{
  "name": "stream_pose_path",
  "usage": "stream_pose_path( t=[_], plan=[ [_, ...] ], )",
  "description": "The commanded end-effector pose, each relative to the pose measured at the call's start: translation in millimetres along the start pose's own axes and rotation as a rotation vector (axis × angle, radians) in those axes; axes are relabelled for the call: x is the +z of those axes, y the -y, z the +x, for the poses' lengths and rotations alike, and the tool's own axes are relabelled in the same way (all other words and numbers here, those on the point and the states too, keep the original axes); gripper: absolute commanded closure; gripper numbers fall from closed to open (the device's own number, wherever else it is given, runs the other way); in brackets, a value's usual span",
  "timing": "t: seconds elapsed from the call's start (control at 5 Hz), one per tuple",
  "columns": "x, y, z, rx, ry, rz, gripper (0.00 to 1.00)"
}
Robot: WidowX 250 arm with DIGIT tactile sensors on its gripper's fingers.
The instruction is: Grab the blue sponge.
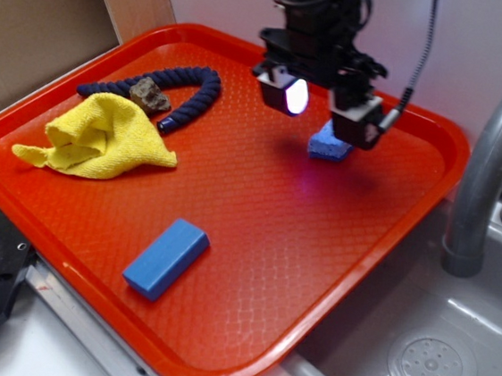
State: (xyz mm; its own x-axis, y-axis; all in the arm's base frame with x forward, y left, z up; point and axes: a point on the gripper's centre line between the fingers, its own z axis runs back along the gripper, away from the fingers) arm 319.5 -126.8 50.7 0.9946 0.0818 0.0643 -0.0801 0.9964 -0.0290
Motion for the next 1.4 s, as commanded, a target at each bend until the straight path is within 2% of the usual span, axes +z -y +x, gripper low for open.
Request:
stream_pose_path(
  t=[0.0, 0.2, 0.4, 0.6, 0.8, 1.0, 1.2],
  plan=[
    [-8, -8, 27, 0.021, 0.006, 0.009, 0.0],
    [-21, -12, 31, -0.004, -0.019, 0.004, 0.14],
    [-22, -12, 31, -0.028, -0.016, 0.018, 1.0],
    [-20, -11, 30, -0.054, -0.015, -0.009, 1.0],
    [3, -18, 24, -0.125, -0.015, 0.032, 1.0],
    [48, -28, 0, -0.107, 0.037, 0.111, 1.0],
    [80, -33, -25, -0.092, 0.051, 0.128, 1.0]
  ],
)
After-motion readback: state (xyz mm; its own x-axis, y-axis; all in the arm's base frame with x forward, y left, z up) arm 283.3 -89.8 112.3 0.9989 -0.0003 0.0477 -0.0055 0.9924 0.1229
